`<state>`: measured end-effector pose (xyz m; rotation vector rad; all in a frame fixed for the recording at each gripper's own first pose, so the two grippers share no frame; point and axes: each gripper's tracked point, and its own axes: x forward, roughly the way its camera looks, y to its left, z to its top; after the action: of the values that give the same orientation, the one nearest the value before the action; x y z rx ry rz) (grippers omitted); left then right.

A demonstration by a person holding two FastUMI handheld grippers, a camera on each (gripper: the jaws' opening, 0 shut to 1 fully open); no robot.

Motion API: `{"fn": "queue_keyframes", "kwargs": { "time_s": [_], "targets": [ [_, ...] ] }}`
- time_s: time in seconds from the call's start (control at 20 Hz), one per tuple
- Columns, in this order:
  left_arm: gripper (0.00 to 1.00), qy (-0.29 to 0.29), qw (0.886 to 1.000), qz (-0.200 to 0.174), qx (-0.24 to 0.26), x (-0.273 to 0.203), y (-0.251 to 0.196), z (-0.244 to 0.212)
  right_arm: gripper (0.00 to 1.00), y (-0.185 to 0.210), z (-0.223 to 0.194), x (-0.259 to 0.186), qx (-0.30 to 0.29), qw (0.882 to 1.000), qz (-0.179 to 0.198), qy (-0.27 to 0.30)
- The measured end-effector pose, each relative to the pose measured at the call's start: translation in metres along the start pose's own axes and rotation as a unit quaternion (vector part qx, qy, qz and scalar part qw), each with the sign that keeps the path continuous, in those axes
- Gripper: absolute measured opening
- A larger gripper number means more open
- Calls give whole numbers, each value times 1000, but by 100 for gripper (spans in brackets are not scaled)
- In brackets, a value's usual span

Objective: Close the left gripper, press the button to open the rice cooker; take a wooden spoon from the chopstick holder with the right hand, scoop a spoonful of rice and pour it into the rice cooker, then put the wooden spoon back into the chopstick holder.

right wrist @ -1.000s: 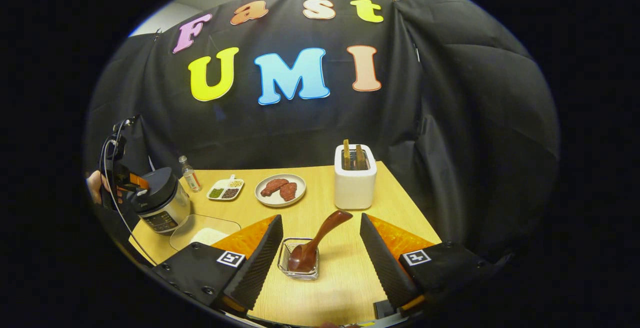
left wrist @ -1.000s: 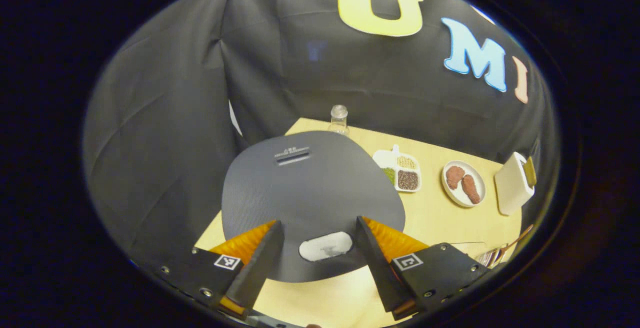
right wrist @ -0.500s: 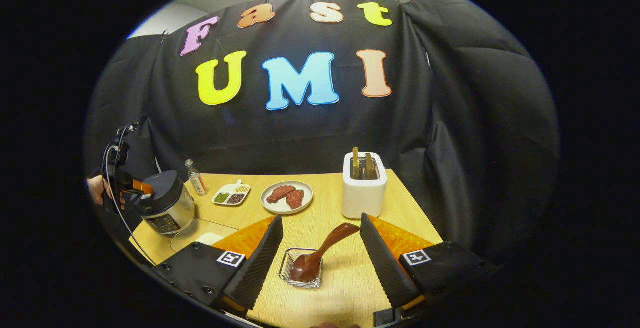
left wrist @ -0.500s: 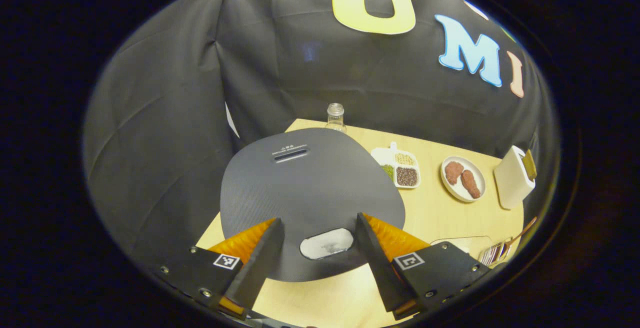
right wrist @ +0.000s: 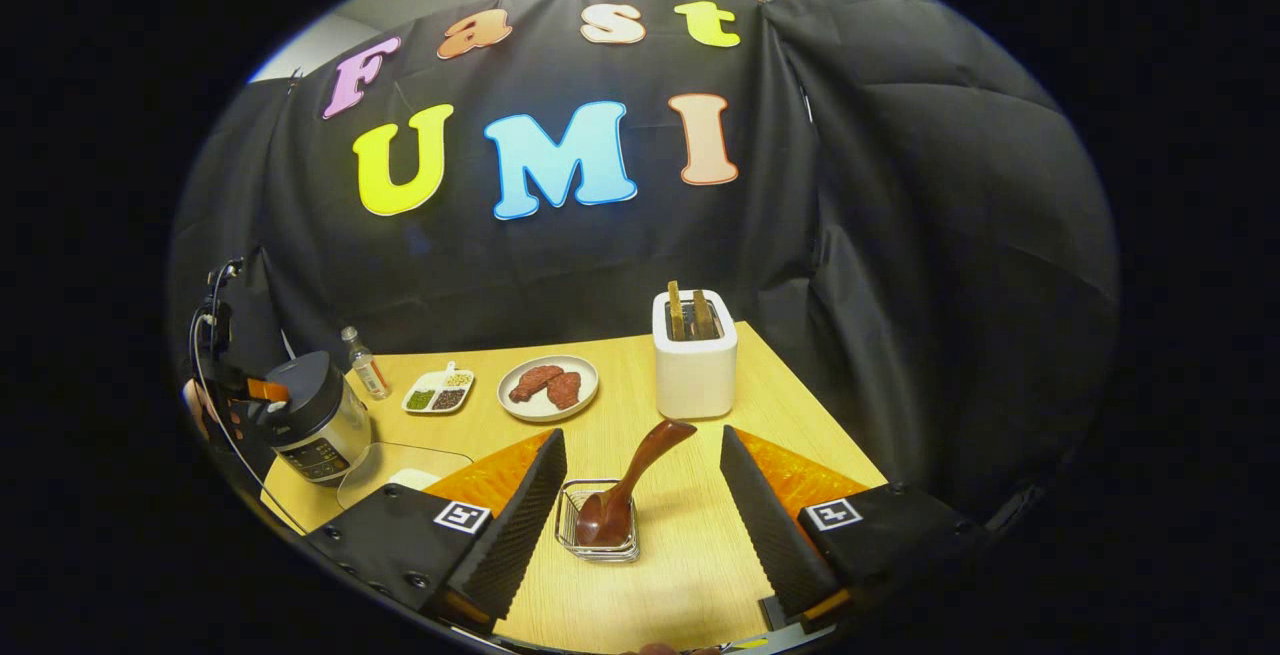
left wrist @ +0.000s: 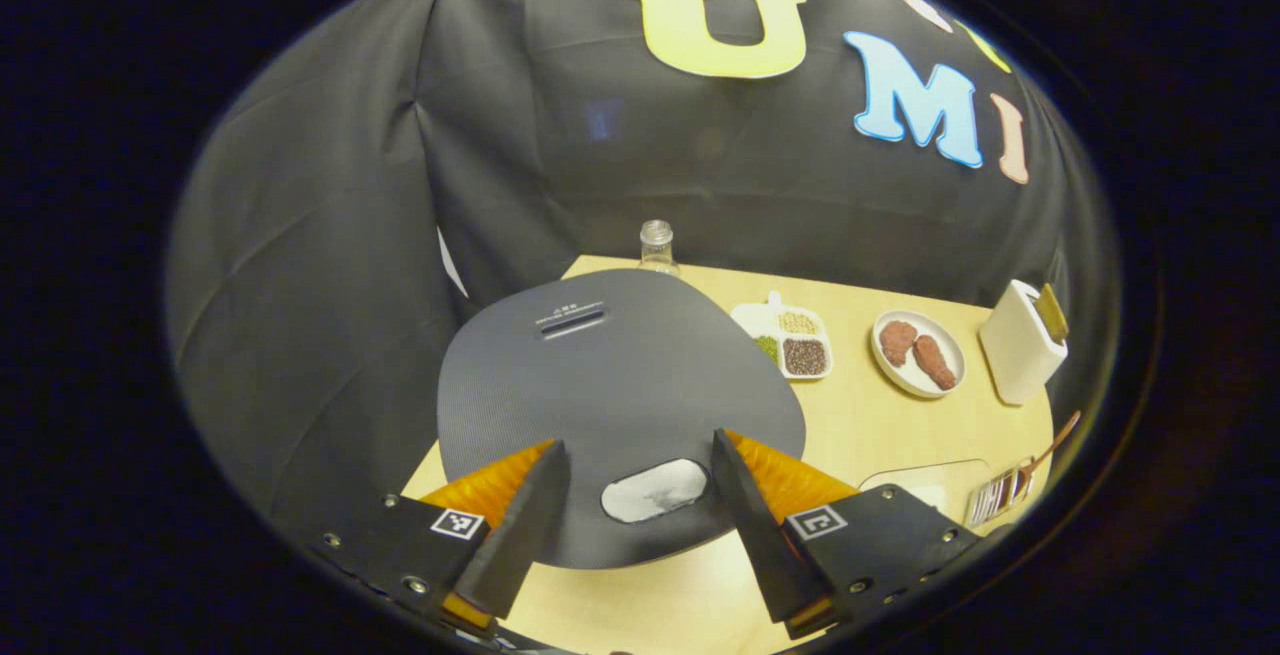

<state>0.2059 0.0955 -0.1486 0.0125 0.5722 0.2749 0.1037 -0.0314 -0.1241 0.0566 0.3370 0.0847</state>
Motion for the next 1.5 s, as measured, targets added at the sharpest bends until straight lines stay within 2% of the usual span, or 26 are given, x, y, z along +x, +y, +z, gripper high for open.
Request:
{"fn": "queue_keyframes", "kwargs": {
  "time_s": [0.2, 0.35, 0.45, 0.65, 0.8, 1.1, 1.3, 1.4, 1.5],
  "targets": [
    [91, -52, 998, -9, 30, -20, 6, 13, 98, 1, 8, -17, 2, 999, -44, -7],
    [89, -111, 993, -24, 34, -60, 6, 41, 98, 9, 21, -26, 5, 999, -51, -19],
    [91, -158, 986, -28, 36, -95, 1, 63, 98, 12, 34, -31, -7, 998, -50, -32],
    [90, -240, 970, -28, 26, -185, -21, 93, 98, 19, 49, -41, -14, 998, -14, -62],
    [89, -280, 959, -35, 9, -248, -50, 92, 98, 13, 50, -55, -29, 997, 18, -68],
    [88, -340, 939, -45, -3, -340, -103, 72, 98, -38, 60, -90, -23, 995, 42, -92],
    [90, -323, 944, -57, -31, -354, -126, 38, 98, -71, 48, -104, -9, 995, 34, -94],
    [88, -309, 948, -65, -45, -351, -133, 30, 98, -79, 39, -106, -9, 995, 30, -91],
    [93, -301, 950, -64, -48, -347, -136, 31, 98, -82, 35, -108, -7, 996, 28, -90]
  ]
}}
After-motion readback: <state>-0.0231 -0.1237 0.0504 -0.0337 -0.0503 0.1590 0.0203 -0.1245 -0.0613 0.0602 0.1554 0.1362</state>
